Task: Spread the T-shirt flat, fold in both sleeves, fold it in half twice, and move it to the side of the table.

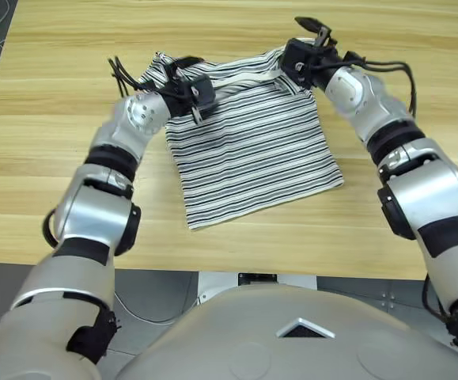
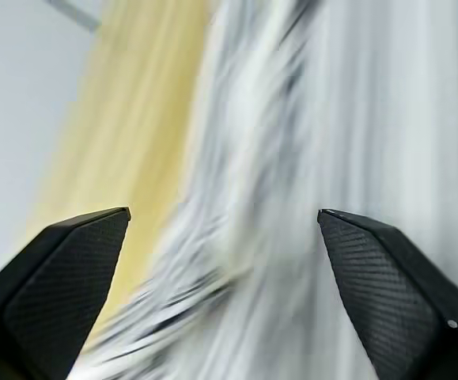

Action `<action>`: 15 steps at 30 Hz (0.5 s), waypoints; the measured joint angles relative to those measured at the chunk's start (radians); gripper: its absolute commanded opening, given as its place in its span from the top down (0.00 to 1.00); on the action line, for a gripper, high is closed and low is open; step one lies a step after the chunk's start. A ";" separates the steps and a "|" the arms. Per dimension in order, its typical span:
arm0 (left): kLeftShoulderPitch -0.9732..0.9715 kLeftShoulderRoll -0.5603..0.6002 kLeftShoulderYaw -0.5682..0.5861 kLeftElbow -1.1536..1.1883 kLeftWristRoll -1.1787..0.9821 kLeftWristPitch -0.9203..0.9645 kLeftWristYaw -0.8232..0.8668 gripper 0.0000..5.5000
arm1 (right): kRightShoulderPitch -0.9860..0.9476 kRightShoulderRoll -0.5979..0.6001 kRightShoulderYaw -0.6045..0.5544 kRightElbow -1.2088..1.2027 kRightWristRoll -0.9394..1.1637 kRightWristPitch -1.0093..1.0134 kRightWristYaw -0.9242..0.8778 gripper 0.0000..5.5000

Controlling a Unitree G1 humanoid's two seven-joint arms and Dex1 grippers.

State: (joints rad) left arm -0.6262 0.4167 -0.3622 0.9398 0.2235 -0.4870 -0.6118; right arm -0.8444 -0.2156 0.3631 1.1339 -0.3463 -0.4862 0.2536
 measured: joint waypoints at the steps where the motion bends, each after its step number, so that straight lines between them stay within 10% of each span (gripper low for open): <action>1: 0.066 -0.003 0.007 -0.097 -0.052 0.027 -0.062 0.20 | 0.058 -0.010 -0.031 -0.058 0.061 -0.016 0.073 0.37; 7: 0.359 0.033 0.018 -0.613 -0.101 0.291 -0.118 0.20 | 0.310 -0.108 -0.102 -0.365 0.176 0.048 0.263 0.37; 15: 0.366 0.016 0.015 -0.567 -0.092 0.320 -0.095 0.20 | 0.429 -0.110 -0.027 -0.495 0.071 0.113 0.267 0.37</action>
State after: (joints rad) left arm -0.2605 0.4332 -0.3475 0.3732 0.1314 -0.1668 -0.7071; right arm -0.4154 -0.3256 0.3356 0.6389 -0.2754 -0.3727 0.5205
